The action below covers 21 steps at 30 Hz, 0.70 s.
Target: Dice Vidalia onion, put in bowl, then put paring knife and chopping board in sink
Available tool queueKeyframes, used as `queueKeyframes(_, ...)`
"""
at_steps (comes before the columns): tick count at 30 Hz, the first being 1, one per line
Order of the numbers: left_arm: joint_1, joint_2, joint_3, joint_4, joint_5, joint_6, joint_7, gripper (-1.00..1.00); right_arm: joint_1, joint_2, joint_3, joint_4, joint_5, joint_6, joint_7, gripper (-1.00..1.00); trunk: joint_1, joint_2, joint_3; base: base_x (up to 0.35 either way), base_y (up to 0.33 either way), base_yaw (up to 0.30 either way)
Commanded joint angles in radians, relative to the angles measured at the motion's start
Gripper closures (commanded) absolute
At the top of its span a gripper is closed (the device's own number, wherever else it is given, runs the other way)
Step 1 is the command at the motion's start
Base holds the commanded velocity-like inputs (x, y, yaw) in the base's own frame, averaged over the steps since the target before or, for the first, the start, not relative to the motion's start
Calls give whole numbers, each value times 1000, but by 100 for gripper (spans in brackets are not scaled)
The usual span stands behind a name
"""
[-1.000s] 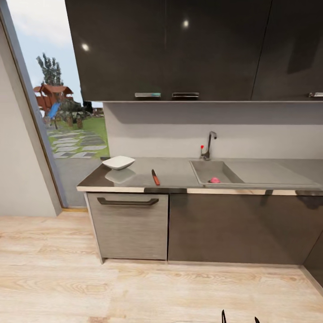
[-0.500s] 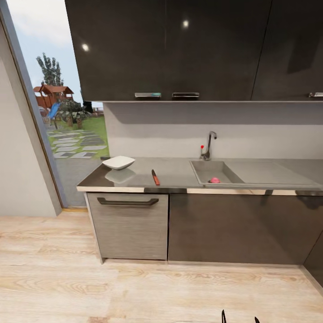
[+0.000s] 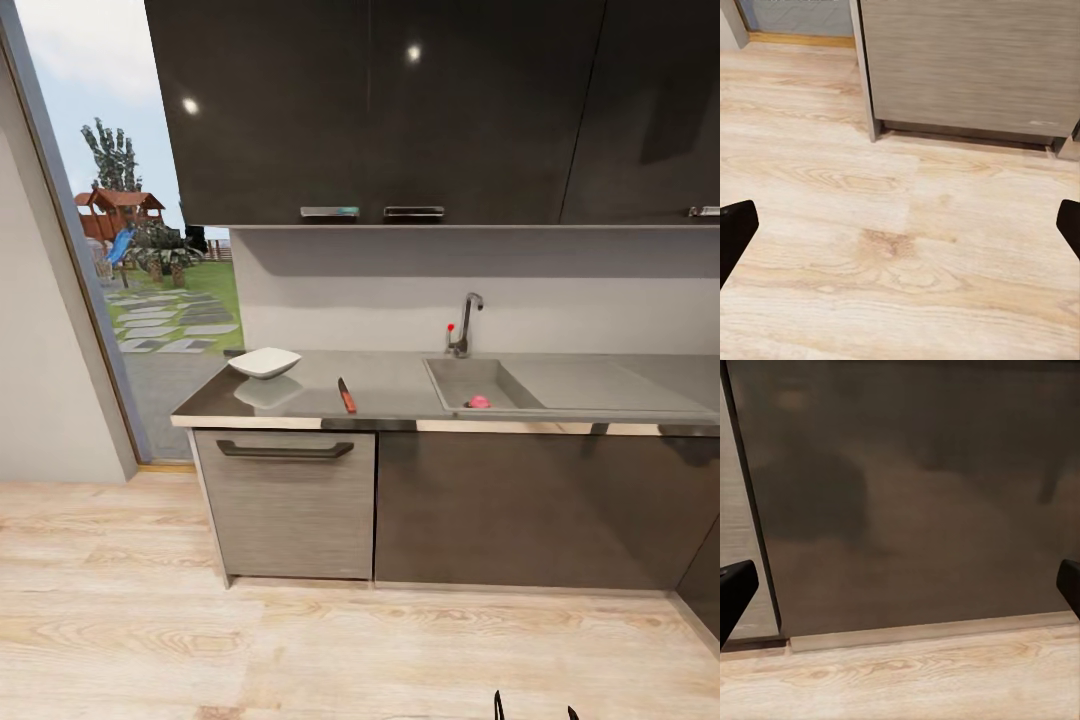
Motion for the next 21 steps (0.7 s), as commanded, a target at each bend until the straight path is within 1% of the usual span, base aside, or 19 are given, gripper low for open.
queueKeyframes(1, 0, 0, -1, -1, 6, -2, 0, -100, 0, 0, 1, -1, 8, 1, -9, -100, 0, 0, -1, 0, 0, 0)
queueKeyframes(21, 0, 1, -1, 1, 7, -3, 0, -100, 0, 0, 1, -1, 10, 1, -9, -100, 0, 0, -1, 0, 0, 0)
